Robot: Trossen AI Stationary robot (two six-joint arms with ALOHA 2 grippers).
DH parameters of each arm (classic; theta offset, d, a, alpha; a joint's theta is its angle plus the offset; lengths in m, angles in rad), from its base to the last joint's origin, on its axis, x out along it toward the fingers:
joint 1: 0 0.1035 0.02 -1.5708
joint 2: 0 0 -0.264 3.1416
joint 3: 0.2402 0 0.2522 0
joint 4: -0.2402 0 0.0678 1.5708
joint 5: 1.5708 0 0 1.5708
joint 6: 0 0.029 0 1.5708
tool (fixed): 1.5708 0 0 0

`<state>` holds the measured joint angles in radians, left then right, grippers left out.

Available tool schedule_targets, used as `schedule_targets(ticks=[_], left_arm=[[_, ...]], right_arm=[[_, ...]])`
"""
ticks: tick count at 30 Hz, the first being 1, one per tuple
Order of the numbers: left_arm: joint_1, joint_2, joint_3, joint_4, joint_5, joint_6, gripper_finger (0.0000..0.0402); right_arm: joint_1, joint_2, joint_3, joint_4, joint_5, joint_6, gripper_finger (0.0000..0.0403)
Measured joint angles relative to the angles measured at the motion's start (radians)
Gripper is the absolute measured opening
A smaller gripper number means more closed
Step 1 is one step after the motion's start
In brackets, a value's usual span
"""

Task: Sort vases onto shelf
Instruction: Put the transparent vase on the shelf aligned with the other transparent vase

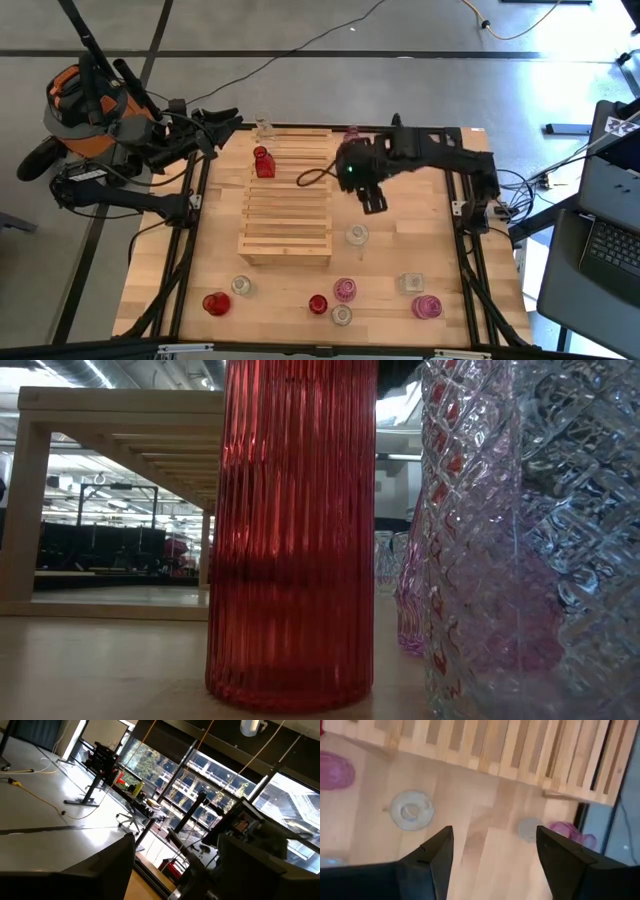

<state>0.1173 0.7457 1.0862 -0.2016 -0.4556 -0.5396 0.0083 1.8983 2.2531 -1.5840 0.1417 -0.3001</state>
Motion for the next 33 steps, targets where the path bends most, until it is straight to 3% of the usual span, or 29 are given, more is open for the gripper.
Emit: schedule_targets(ticks=[6,11,21,27,30,33], left_arm=[[0.000,0.000,0.000,0.000,0.000,0.000,0.0275],[0.000,0.000,0.000,0.000,0.000,0.000,0.0275],[0.000,0.000,0.000,0.000,0.000,0.000,0.0275],[0.000,0.000,0.000,0.000,0.000,0.000,0.0275],[0.000,0.000,0.000,0.000,0.000,0.000,0.0275],[0.000,0.000,0.000,0.000,0.000,0.000,0.0275]], right_arm=[[0.116,-0.085,-0.182,0.014,0.027,0.109,0.0231],[0.152,-0.307,-0.550,0.176,0.048,0.252,0.0231],[0.163,-0.836,-1.406,0.969,-0.119,0.494,0.0231],[0.161,-0.897,-1.725,1.410,-0.127,0.543,0.0231],[0.161,-0.864,-1.807,1.624,-0.116,0.542,0.0231],[0.161,-0.829,-1.827,1.696,-0.073,0.513,0.0231]])
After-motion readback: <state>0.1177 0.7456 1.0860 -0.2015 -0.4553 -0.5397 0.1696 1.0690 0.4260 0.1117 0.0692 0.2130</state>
